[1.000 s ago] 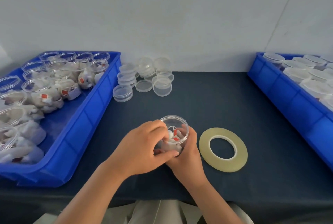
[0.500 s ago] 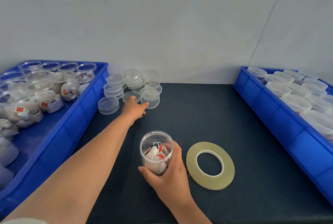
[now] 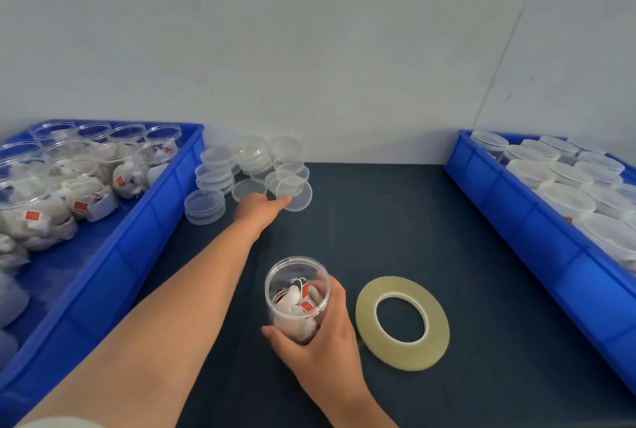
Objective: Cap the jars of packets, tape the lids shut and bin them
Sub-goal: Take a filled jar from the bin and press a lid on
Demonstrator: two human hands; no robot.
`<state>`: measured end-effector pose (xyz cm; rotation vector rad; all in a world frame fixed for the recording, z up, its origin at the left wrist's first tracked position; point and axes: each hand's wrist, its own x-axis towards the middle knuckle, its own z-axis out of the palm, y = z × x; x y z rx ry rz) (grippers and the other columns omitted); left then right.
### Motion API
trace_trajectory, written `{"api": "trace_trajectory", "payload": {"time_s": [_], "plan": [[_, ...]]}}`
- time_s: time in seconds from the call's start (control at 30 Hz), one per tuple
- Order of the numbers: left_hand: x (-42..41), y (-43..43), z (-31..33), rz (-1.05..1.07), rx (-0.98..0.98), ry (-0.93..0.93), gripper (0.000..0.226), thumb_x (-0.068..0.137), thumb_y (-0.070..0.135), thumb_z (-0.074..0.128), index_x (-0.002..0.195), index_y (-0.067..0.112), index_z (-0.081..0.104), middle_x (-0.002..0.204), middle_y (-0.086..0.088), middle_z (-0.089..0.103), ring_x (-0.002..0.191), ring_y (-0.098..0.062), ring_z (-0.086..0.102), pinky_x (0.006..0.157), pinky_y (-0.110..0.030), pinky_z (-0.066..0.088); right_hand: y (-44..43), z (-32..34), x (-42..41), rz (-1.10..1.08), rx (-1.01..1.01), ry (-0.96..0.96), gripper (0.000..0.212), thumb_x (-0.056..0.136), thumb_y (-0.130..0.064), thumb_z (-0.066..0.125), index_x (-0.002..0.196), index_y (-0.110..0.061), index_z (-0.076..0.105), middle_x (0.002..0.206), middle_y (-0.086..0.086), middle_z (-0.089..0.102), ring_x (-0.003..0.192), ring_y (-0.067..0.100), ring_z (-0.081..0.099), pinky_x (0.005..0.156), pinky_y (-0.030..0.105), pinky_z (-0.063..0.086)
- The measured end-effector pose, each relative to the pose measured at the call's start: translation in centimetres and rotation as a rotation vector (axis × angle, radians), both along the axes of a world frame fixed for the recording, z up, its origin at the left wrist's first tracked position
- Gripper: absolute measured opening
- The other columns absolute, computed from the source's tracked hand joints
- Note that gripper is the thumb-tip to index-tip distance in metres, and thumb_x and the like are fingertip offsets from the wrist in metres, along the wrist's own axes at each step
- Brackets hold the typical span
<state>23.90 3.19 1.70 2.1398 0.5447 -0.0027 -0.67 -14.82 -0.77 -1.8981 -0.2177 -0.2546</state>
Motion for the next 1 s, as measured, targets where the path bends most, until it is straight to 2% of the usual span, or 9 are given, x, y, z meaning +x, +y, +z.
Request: {"api": "trace_trajectory", "payload": {"time_s": [0.1, 0.23, 0.37, 0.47, 0.57, 0.67, 0.73, 0.83, 1.0], "plan": [[0.5, -1.2, 0.6, -0.027, 0.115, 0.026, 0.077, 0.081, 0.075, 0.072, 0.131, 0.017, 0.067, 0.128, -0.005, 0.071, 0.114, -0.030, 0.068, 0.090, -0.038, 0.055, 0.0, -0.1, 0.1, 0.012, -0.011, 0.005, 0.098, 0.064, -0.065, 0.092, 0.141, -0.061, 0.032, 0.140, -0.029, 0.054, 0.130, -0.007, 0.054, 0.100, 0.019, 0.053], [1.2, -2.7, 0.6, -0.022, 0.146, 0.021, 0.044, 0.089, 0.062, 0.071, 0.108, 0.021, 0.073, 0.105, -0.005, 0.074, 0.094, -0.028, 0.070, 0.083, -0.040, 0.059, 0.0, 0.0, 0.4, 0.021, -0.001, 0.017, 0.097, 0.065, -0.061, 0.093, 0.140, -0.063, 0.032, 0.141, -0.029, 0.054, 0.131, -0.009, 0.054, 0.100, 0.016, 0.051], [0.3, -2.5, 0.2, 0.073, -0.176, -0.181, 0.015, 0.094, 0.033, 0.072, 0.099, 0.021, 0.066, 0.102, -0.007, 0.074, 0.083, -0.022, 0.066, 0.062, -0.030, 0.045, -0.2, 0.2, 0.4, 0.011, -0.002, 0.008, 0.092, 0.066, -0.058, 0.093, 0.136, -0.066, 0.034, 0.137, -0.031, 0.056, 0.127, -0.006, 0.058, 0.097, 0.015, 0.052], [-2.4, -1.2, 1.6, 0.078, -0.449, -0.292, 0.024, 0.091, 0.015, 0.074, 0.114, 0.013, 0.067, 0.100, -0.010, 0.076, 0.065, -0.010, 0.066, 0.059, -0.023, 0.049, -0.2, 0.5, 0.4, -0.007, -0.002, 0.008, 0.087, 0.065, -0.059, 0.092, 0.130, -0.066, 0.035, 0.132, -0.031, 0.056, 0.122, -0.002, 0.061, 0.094, 0.022, 0.055], [-7.5, 0.5, 4.0, 0.016, -0.669, -0.374, 0.034, 0.097, 0.013, 0.069, 0.125, 0.030, 0.059, 0.097, -0.002, 0.078, 0.075, -0.005, 0.073, 0.062, -0.021, 0.056, -0.2, 0.5, 0.3, -0.008, -0.019, 0.024, 0.085, 0.066, -0.058, 0.092, 0.131, -0.058, 0.036, 0.129, -0.029, 0.058, 0.122, -0.001, 0.061, 0.096, 0.025, 0.055], [-13.9, 1.6, 6.2, -0.144, -0.795, -0.386, 0.031, 0.102, 0.019, 0.062, 0.124, 0.038, 0.075, 0.082, 0.004, 0.067, 0.066, -0.003, 0.060, 0.057, -0.018, 0.050, -0.1, 0.6, 0.2, -0.017, -0.011, 0.031, 0.084, 0.068, -0.054, 0.093, 0.132, -0.053, 0.039, 0.127, -0.029, 0.058, 0.120, -0.001, 0.061, 0.096, 0.024, 0.054], [-17.8, 1.2, 7.5, -0.258, -0.713, -0.308, 0.028, 0.095, 0.034, 0.067, 0.120, 0.041, 0.078, 0.079, 0.010, 0.063, 0.064, -0.002, 0.057, 0.059, -0.017, 0.048, 0.0, 0.6, 0.1, -0.020, 0.004, 0.041, 0.085, 0.068, -0.053, 0.093, 0.135, -0.048, 0.041, 0.126, -0.027, 0.060, 0.119, 0.002, 0.063, 0.096, 0.029, 0.056], [-21.6, -0.8, 8.0, -0.298, -0.206, -0.255, 0.035, 0.092, 0.054, 0.067, 0.126, 0.049, 0.070, 0.106, 0.021, 0.073, 0.097, 0.004, 0.068, 0.084, -0.025, 0.052, 0.0, 0.7, -0.2, -0.011, 0.023, 0.065, 0.085, 0.068, -0.054, 0.093, 0.134, -0.052, 0.039, 0.127, -0.025, 0.062, 0.117, 0.003, 0.065, 0.094, 0.033, 0.059], [-23.7, -4.2, 7.5, -0.286, 0.250, -0.301, 0.040, 0.102, 0.046, 0.056, 0.141, 0.037, 0.061, 0.136, 0.008, 0.054, 0.128, -0.011, 0.052, 0.107, -0.030, 0.043, -0.1, 0.7, -0.5, 0.000, 0.015, 0.067, 0.083, 0.070, -0.057, 0.092, 0.134, -0.053, 0.039, 0.126, -0.023, 0.065, 0.113, 0.004, 0.068, 0.089, 0.034, 0.061]]}}
